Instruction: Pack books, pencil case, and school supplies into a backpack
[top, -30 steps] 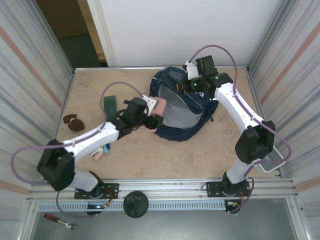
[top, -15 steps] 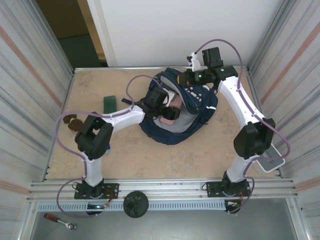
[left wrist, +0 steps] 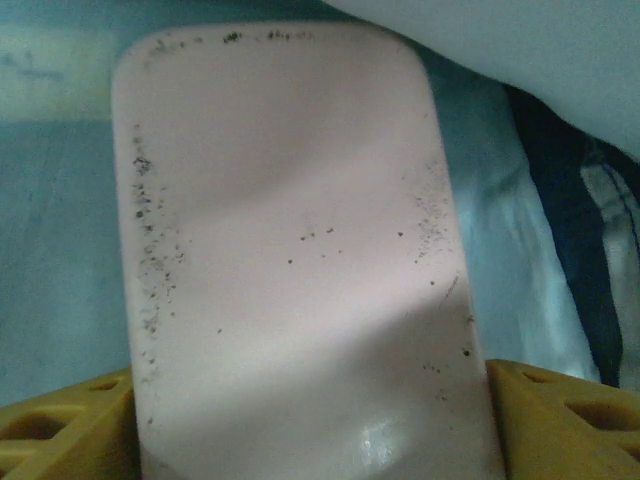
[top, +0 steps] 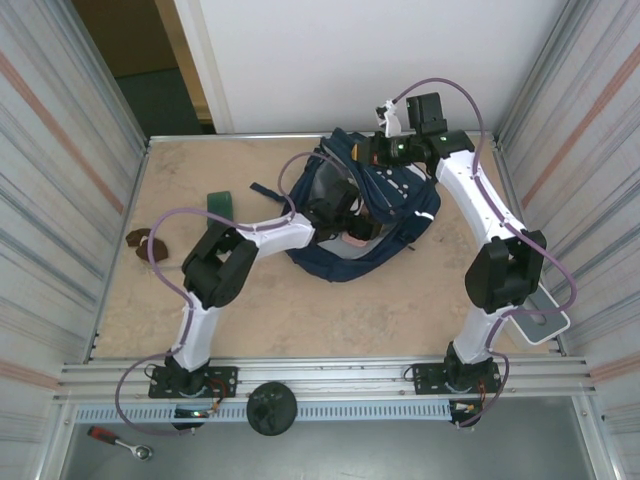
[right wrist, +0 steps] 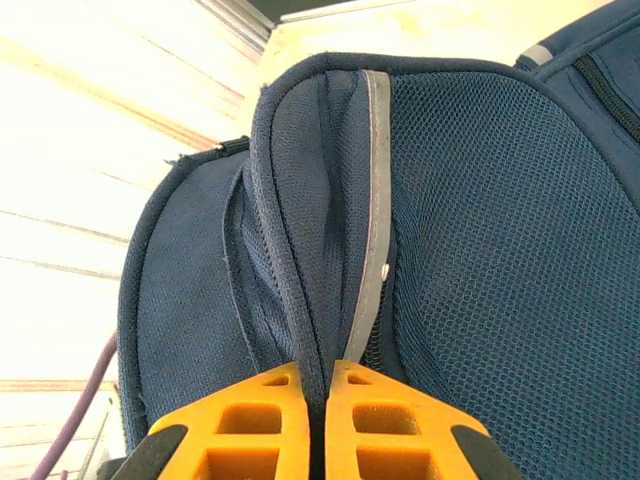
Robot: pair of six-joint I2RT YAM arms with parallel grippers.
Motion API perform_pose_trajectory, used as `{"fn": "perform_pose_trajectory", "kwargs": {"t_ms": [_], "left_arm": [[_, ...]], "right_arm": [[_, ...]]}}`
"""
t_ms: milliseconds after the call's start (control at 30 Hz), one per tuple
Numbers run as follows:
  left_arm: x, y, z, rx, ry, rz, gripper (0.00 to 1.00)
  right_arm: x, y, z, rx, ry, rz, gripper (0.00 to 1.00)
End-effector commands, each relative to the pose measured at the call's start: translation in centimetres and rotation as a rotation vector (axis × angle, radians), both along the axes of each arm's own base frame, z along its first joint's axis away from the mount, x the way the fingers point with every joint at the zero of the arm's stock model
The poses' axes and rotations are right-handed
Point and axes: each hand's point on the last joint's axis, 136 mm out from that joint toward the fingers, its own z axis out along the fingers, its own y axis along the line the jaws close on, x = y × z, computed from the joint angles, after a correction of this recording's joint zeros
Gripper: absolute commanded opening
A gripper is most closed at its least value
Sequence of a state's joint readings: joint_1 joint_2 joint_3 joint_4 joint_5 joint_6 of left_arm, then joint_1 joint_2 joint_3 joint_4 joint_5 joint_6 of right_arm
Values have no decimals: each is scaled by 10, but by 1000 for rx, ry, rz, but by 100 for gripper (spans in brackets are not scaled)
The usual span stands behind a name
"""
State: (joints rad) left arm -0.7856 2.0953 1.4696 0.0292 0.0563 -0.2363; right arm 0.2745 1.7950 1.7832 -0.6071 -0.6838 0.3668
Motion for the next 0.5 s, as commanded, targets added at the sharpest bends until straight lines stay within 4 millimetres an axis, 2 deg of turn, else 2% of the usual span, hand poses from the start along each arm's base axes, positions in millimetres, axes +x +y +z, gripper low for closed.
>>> {"fn": "perform_pose_trajectory", "kwargs": {"t_ms": [0,100,233,400,467], "left_arm": [[-5,15,42,-64,-91,14,84],[-26,30,35,-54,-65,-2,86],[-48,39,24,-55,4,-33,85],[-63,54,2,-9,54,-24,70],[-66,53,-9,13,83,-41,66]], "right_arm": [[-3,10,38,95,-121,61,0],[-2,10,26,93,-104,59,0],[-1,9,13,87,-82,53,0],[0,6,2,77,-67,41,0],[0,6,1,76,-68,40,0]]}}
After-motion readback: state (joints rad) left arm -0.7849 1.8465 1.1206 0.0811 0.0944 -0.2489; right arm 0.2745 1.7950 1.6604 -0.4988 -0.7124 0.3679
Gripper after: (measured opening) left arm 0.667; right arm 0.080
